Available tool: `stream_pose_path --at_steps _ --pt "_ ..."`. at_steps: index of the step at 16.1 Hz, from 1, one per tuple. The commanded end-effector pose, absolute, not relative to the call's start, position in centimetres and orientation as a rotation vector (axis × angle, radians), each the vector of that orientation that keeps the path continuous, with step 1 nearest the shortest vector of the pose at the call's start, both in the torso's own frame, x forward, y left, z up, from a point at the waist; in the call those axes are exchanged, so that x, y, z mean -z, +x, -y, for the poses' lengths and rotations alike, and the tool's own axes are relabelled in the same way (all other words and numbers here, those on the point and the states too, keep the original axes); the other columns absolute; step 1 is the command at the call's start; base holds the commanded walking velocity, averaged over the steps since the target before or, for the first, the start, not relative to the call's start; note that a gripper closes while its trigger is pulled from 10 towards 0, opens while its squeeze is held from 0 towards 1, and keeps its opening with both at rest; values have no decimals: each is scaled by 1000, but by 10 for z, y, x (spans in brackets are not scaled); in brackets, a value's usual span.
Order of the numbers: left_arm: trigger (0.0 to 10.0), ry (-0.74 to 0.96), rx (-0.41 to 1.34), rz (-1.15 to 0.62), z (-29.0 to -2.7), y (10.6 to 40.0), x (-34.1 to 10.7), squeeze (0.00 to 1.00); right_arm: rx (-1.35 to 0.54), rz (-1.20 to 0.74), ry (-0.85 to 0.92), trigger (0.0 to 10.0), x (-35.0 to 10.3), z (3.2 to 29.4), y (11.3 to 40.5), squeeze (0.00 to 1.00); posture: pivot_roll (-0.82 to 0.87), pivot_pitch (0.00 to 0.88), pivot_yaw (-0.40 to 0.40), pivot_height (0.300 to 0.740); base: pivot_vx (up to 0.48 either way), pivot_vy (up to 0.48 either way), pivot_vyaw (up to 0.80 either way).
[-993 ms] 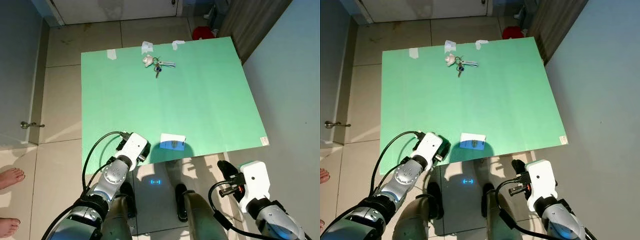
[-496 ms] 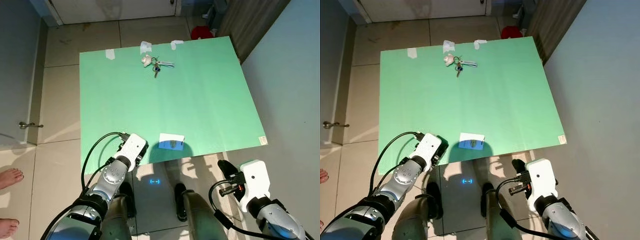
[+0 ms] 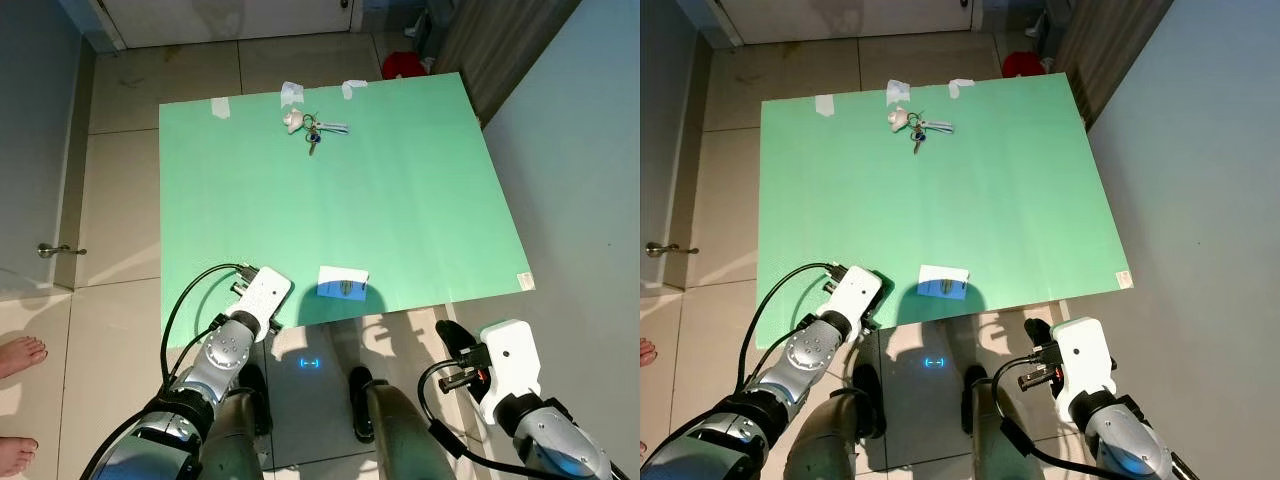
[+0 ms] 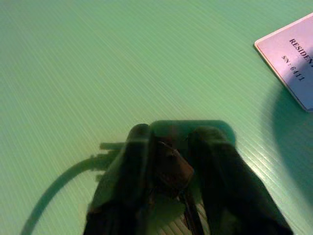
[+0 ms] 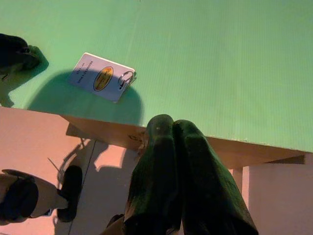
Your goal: Hang keys on a hook
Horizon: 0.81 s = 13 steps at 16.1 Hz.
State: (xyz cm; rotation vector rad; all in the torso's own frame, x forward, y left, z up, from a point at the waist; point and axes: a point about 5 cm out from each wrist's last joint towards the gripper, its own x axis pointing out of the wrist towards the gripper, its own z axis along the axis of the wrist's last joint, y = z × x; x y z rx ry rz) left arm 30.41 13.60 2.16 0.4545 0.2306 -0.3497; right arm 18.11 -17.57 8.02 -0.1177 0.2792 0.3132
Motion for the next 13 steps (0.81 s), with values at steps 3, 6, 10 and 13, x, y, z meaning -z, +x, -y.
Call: stream_pose_path --at_steps 3,6,10,13 --pt "0 441 343 -250 -141 296 -14 0 -310 -314 -105 10000 -74 176 177 0 -357 411 -19 740 0 0 0" --pt "0 423 334 -235 -142 298 -17 0 -311 -315 -104 10000 -74 175 178 0 -355 413 -18 740 0 0 0" --pt "0 398 315 -215 -144 298 -20 0 -311 -317 -103 10000 -74 176 178 0 -348 414 -20 740 0 0 0" --pt "0 378 293 -173 -146 304 -29 0 -311 -319 -102 10000 -73 176 179 0 -345 414 -21 740 0 0 0"
